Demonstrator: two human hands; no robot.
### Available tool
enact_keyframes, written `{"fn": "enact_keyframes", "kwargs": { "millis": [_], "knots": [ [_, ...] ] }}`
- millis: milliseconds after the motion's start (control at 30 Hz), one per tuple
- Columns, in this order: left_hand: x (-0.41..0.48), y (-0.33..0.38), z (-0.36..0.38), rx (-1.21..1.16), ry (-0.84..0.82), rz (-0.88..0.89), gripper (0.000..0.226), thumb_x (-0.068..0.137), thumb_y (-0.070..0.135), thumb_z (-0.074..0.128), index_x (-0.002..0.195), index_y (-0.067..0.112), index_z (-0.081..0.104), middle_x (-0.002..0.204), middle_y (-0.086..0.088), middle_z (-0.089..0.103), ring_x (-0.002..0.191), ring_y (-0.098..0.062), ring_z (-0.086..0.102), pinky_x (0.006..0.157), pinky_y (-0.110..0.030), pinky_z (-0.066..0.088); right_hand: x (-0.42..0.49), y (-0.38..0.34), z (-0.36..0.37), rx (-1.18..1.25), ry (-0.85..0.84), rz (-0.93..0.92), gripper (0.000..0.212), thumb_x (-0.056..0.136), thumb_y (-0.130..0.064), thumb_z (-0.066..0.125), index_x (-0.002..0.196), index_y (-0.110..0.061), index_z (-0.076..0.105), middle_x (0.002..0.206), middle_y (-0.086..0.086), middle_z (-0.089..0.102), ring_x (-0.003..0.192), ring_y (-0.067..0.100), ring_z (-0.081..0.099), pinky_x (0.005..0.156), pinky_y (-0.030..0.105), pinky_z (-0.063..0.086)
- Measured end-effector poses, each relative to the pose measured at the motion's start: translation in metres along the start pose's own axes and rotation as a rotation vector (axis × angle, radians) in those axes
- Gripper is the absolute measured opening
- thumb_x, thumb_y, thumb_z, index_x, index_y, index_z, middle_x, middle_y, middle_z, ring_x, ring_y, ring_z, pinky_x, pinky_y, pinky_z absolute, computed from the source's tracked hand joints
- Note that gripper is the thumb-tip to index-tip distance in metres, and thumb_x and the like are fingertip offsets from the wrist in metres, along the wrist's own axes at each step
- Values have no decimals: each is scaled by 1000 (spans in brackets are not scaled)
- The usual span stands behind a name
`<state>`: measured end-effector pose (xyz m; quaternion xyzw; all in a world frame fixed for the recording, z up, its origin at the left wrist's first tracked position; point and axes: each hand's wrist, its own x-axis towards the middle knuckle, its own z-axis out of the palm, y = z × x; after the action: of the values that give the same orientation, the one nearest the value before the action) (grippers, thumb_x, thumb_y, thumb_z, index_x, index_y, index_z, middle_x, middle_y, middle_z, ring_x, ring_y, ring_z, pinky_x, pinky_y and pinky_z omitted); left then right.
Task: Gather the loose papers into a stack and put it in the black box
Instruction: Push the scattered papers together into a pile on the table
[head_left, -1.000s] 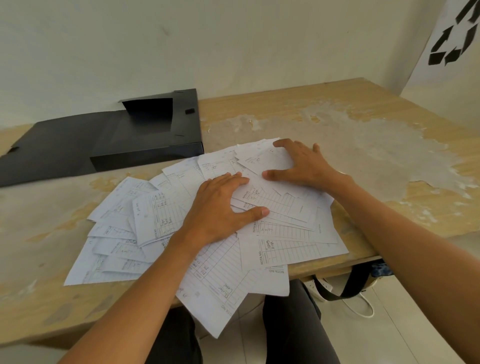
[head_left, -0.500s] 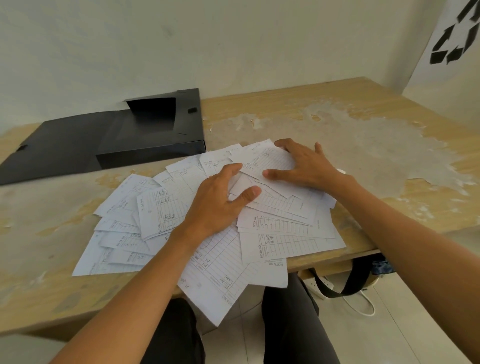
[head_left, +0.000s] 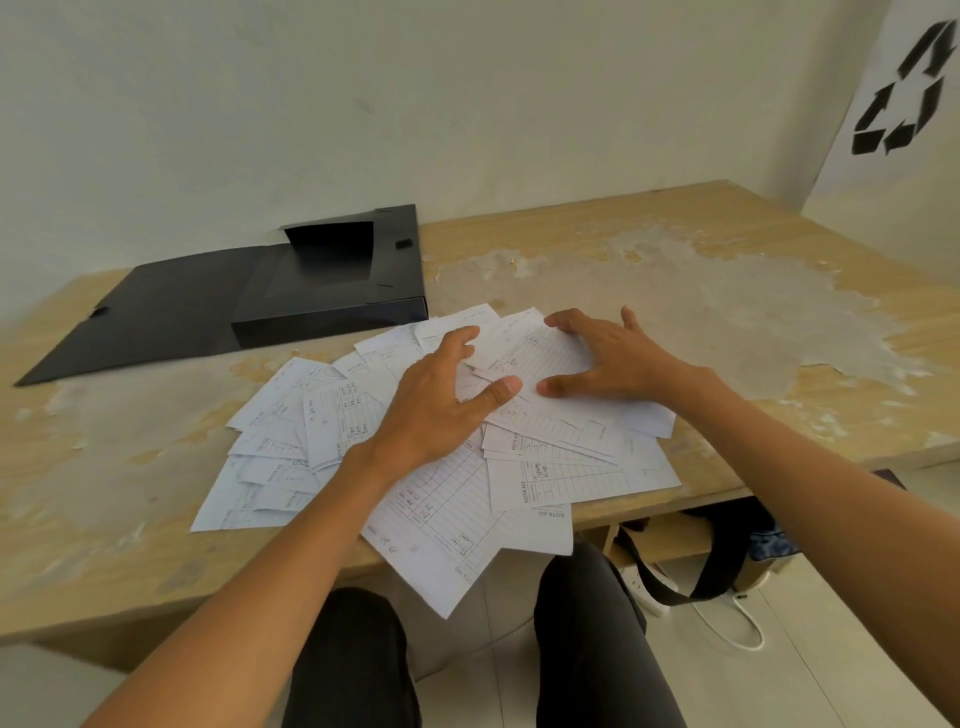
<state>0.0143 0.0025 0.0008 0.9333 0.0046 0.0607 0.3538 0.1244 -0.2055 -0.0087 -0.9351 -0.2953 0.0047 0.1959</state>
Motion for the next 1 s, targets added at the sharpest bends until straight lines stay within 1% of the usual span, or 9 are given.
{"fn": "enact_keyframes", "kwargs": {
  "millis": [100, 167, 233, 300, 433, 600, 767, 833, 1000],
  "knots": [
    [-18, 8, -5, 131, -33, 26, 102, 59, 75, 61, 145, 37, 21, 153, 4, 32, 136, -21, 33, 111, -48, 30, -3, 0, 1, 8, -8, 2, 84, 71, -69, 59, 139, -30, 29, 144, -3, 44, 132, 20, 41, 115, 55, -3],
    [-31, 7, -5, 180, -102, 42, 111, 57, 73, 67, 147, 38, 13, 157, 6, 22, 141, -19, 23, 117, -50, 16, -4, 0, 1, 22, -9, 1, 83, 72, -68, 60, 139, -30, 30, 145, -3, 43, 133, 20, 40, 115, 55, -4],
    [-39, 0, -3, 227, -167, 62, 118, 57, 73, 69, 148, 38, 2, 160, 8, 9, 146, -16, 9, 119, -46, 0, -4, -1, 1, 36, -7, -5, 81, 73, -66, 61, 139, -29, 31, 145, -4, 43, 134, 20, 39, 115, 54, -4],
    [-44, -3, -1, 219, -196, 60, 122, 58, 71, 70, 148, 38, -5, 161, 9, -1, 147, -12, -2, 117, -42, -7, -5, 0, 0, 50, -13, -15, 81, 73, -65, 62, 139, -30, 31, 145, -4, 42, 135, 20, 37, 115, 54, -4],
    [-49, 2, -1, 156, -193, 26, 119, 64, 60, 74, 148, 35, -7, 160, 9, -5, 146, -13, -7, 115, -39, -8, -8, 2, -2, 81, -33, -19, 81, 72, -64, 63, 139, -30, 32, 145, -6, 41, 135, 18, 36, 115, 53, -6],
    [-52, 4, -1, 163, -199, 10, 113, 68, 60, 70, 149, 34, -5, 161, 7, -2, 147, -17, -4, 116, -39, -6, -10, 0, -5, 68, -63, -35, 82, 73, -61, 66, 139, -28, 31, 145, -5, 42, 134, 18, 38, 115, 54, -6],
    [-50, -1, 1, 151, -182, 14, 113, 64, 67, 65, 149, 35, -4, 161, 7, 3, 148, -17, 0, 116, -38, -7, -11, -2, -4, 73, -89, -57, 84, 70, -62, 68, 138, -29, 32, 145, -7, 42, 134, 17, 38, 115, 54, -5],
    [-51, -1, 1, 142, -177, 15, 111, 67, 65, 66, 149, 35, -4, 161, 7, 5, 148, -18, 1, 116, -39, -6, -12, -4, -4, 97, -101, -60, 87, 66, -64, 67, 137, -29, 32, 144, -7, 43, 134, 16, 39, 114, 53, -6],
    [-53, 2, -1, 139, -172, 21, 105, 74, 59, 66, 149, 33, -4, 161, 7, 5, 147, -16, 0, 115, -36, -6, -13, -8, -5, 191, -111, -38, 82, 65, -63, 62, 135, -32, 33, 141, -4, 47, 133, 16, 40, 115, 52, -7]
  ]
}}
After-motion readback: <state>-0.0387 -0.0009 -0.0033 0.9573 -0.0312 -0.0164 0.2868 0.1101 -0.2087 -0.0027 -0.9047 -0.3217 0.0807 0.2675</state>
